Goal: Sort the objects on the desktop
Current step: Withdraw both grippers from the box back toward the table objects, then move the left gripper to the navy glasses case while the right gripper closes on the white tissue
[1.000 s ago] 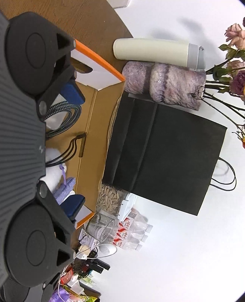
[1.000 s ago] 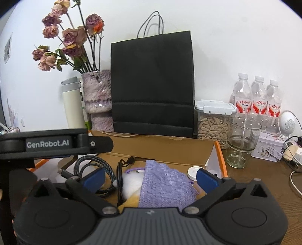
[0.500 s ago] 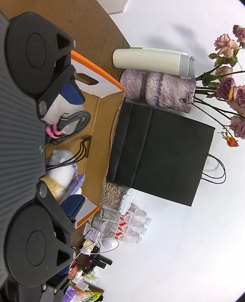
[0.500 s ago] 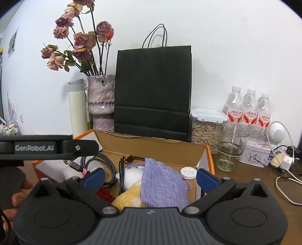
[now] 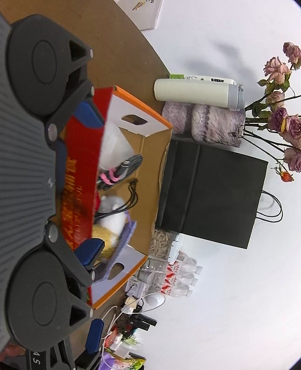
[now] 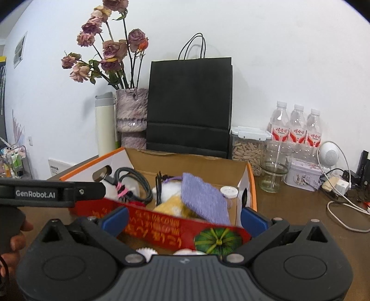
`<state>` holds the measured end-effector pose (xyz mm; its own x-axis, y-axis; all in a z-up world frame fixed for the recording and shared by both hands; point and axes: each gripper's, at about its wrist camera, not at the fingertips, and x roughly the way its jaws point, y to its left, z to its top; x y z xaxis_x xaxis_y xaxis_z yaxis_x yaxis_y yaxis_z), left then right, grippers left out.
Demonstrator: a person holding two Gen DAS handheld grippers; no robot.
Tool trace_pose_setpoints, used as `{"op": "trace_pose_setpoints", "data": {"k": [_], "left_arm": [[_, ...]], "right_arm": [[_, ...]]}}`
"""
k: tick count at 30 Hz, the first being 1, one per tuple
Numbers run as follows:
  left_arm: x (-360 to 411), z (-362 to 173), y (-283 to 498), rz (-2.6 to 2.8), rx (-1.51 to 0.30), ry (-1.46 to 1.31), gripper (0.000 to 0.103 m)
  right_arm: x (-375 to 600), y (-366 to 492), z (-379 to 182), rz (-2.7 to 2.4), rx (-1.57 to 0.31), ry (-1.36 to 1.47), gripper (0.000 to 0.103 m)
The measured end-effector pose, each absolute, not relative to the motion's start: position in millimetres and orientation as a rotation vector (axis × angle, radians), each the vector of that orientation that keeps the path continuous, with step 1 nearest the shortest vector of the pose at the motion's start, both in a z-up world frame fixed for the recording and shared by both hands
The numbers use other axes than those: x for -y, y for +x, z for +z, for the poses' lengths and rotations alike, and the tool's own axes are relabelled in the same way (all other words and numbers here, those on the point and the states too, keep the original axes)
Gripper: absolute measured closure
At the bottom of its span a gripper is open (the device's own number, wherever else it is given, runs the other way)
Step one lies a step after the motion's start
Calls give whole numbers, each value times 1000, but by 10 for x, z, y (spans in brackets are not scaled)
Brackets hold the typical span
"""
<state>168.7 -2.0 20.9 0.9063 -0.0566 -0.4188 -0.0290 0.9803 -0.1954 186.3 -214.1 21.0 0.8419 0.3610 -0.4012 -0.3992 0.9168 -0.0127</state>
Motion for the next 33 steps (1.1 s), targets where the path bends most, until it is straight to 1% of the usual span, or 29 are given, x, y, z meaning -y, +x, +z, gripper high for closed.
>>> {"op": "trace_pose_setpoints", "data": {"k": [10, 20, 27, 33], "left_arm": [[-62, 133, 1338, 15, -450, -184, 0], [-53, -61, 1262, 3, -565, -141, 0], [28, -151, 1319, -6, -617, -111, 0], [62, -190, 1445, -5, -636, -81, 0]], "right_arm": [[2331, 1510, 36, 385, -453, -84, 0], [2347, 1405, -95, 379, -510, -90, 0], [2301, 1434, -145, 331, -512, -118, 0], [2207, 1530, -174, 350, -512, -154, 12]]}}
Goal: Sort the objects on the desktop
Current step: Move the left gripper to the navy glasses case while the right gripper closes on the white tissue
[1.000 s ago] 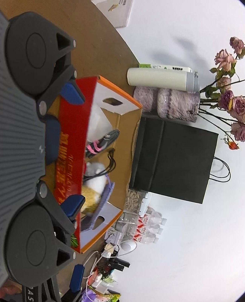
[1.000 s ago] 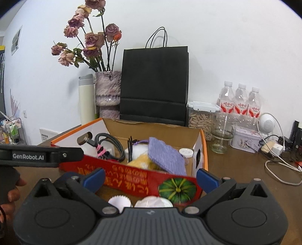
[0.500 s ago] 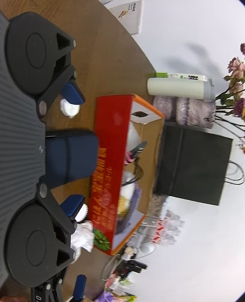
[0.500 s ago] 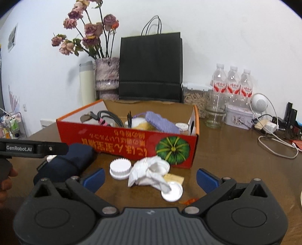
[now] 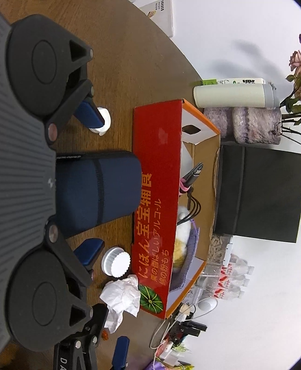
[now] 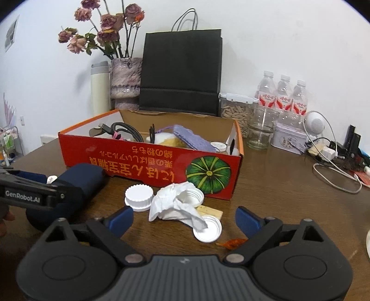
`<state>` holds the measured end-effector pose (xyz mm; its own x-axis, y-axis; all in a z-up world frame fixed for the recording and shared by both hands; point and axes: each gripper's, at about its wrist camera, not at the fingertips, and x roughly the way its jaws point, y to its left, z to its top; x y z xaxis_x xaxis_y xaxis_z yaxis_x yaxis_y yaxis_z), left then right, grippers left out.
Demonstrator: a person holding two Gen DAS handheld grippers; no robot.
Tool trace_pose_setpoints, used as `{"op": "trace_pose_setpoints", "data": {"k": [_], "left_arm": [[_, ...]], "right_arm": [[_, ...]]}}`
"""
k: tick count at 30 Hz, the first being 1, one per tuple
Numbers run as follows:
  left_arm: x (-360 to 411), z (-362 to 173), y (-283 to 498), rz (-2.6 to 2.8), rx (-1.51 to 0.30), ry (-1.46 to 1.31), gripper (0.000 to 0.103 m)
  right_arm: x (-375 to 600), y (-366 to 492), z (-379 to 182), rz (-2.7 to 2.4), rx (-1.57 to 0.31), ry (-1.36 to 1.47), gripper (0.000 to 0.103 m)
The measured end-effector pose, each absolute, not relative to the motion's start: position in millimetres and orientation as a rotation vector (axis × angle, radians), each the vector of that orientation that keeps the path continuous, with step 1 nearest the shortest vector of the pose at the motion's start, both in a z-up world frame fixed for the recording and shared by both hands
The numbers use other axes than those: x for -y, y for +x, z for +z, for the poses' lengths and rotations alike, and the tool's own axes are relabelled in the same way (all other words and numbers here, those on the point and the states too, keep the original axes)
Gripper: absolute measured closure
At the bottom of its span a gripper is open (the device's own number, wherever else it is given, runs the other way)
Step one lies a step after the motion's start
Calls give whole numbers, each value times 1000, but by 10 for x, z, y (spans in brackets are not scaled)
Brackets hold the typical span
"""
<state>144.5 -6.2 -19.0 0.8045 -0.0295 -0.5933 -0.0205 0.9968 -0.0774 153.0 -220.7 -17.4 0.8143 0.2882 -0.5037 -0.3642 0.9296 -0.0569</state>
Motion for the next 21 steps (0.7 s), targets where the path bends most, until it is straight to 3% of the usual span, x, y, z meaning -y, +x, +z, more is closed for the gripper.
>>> {"op": "trace_pose_setpoints", "data": {"k": [6, 11, 14, 19, 21], "left_arm": [[56, -206, 1610, 29, -653, -58, 0], [83, -224, 1705, 26, -652, -35, 0], [96, -234, 1716, 14, -648, -26, 3], [127, -278, 1712, -19, -672, -21, 18], [144, -279, 1692, -22, -665, -15, 22]], "right_arm": [[2056, 1680, -207, 406, -521, -210, 33], [1957, 1768, -254, 449, -551, -243, 60], [1943, 1752, -256, 454, -546, -249, 70], [1935, 1725, -257, 473, -557, -253, 90], [1940, 1696, -244, 470, -540, -254, 92]]}}
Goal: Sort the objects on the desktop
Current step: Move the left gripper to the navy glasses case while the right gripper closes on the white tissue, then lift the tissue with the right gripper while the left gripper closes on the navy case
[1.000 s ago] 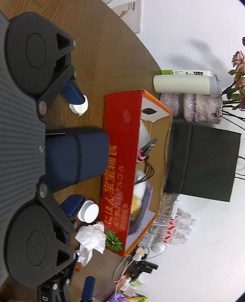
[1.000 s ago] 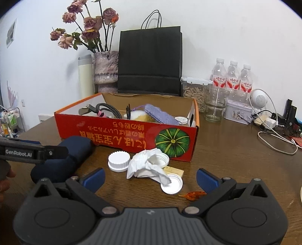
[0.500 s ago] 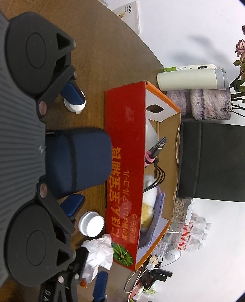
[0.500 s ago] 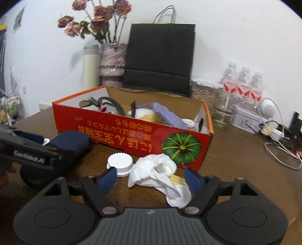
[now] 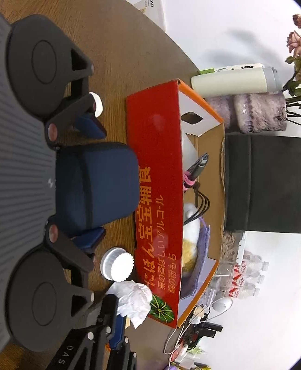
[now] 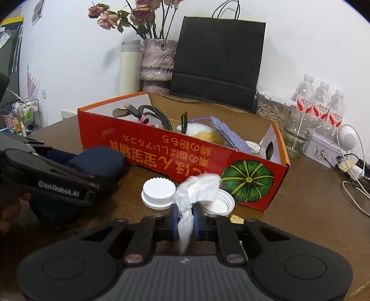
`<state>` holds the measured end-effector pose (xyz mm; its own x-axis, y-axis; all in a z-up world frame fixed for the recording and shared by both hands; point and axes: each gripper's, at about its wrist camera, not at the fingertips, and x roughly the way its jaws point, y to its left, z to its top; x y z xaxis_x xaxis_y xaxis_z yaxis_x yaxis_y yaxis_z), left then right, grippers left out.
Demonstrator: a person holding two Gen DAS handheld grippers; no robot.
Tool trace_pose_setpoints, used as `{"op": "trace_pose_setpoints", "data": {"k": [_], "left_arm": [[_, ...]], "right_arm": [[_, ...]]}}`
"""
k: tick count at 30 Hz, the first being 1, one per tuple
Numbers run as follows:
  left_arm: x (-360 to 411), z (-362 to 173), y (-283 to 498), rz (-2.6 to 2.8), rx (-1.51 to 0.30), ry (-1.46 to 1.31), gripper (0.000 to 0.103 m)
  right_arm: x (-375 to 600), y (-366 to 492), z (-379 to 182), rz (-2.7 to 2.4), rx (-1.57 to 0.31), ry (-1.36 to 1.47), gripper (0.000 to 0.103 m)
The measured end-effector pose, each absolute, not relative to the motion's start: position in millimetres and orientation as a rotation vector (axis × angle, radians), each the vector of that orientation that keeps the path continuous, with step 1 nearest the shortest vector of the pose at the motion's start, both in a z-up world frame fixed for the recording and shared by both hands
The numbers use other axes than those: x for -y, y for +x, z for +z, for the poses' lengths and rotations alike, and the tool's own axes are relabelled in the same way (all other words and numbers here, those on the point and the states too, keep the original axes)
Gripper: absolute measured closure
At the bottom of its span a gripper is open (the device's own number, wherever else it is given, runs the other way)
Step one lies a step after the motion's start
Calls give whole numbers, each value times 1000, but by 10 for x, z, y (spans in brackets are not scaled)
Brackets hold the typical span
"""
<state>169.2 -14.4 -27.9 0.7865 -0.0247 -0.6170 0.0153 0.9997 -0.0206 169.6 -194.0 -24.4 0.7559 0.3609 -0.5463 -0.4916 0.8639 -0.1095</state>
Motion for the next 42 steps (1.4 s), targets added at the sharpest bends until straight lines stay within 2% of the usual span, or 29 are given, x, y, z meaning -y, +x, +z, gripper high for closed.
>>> {"op": "trace_pose_setpoints", "data": {"k": [13, 25, 34, 42], "left_arm": [[119, -272, 1630, -15, -640, -45, 32], [159, -143, 1441, -11, -573, -43, 34], [188, 197, 1266, -54, -459, -92, 34], [232, 547, 1482, -74, -370, -117, 34]], "right_arm": [[1883, 1532, -200, 435, -446, -319, 94], [1875, 1307, -127, 418, -375, -306, 94], [1884, 1099, 165, 427, -229, -256, 94], [1852, 1256, 446, 435, -164, -215, 94]]}}
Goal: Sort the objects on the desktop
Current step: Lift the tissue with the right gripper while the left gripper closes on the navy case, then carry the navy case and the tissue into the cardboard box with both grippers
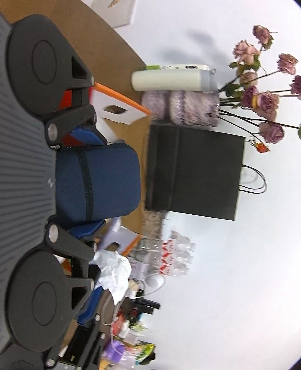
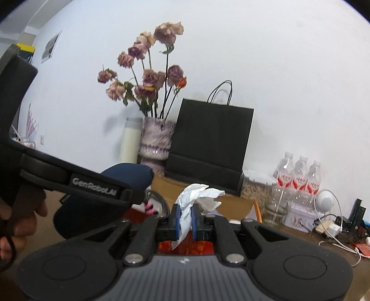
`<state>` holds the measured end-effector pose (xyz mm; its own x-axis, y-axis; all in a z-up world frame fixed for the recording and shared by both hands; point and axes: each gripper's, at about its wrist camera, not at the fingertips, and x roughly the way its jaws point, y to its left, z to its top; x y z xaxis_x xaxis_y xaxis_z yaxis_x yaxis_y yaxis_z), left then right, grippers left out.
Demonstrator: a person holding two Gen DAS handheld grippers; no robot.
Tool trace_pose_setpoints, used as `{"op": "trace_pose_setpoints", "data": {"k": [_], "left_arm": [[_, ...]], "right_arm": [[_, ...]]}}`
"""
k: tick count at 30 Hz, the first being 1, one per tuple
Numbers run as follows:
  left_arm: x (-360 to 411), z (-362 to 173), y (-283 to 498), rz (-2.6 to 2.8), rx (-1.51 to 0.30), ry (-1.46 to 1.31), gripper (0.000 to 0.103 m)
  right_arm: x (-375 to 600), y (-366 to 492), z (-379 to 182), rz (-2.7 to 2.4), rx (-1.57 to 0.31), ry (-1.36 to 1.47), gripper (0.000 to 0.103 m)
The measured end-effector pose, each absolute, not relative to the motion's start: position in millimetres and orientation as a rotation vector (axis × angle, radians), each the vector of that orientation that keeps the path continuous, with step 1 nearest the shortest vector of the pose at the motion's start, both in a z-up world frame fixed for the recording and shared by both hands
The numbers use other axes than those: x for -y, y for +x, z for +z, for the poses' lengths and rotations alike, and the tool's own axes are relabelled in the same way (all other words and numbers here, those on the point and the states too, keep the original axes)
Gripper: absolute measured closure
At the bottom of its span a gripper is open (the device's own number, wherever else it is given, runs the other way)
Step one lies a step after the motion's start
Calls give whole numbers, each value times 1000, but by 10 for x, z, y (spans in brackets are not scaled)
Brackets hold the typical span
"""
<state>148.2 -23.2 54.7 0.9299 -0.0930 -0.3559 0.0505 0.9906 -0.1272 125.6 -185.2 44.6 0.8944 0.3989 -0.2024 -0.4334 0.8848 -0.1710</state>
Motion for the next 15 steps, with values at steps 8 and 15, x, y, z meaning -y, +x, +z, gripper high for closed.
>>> {"op": "trace_pose_setpoints", "data": {"k": [8, 15], "left_arm": [[288, 713, 1894, -61, -301, -152, 34], [344, 717, 2280, -52, -283, -137, 34]], "right_arm": [[1894, 1819, 640, 444, -178, -105, 94], [1895, 2318, 620, 435, -194, -75, 94]]}}
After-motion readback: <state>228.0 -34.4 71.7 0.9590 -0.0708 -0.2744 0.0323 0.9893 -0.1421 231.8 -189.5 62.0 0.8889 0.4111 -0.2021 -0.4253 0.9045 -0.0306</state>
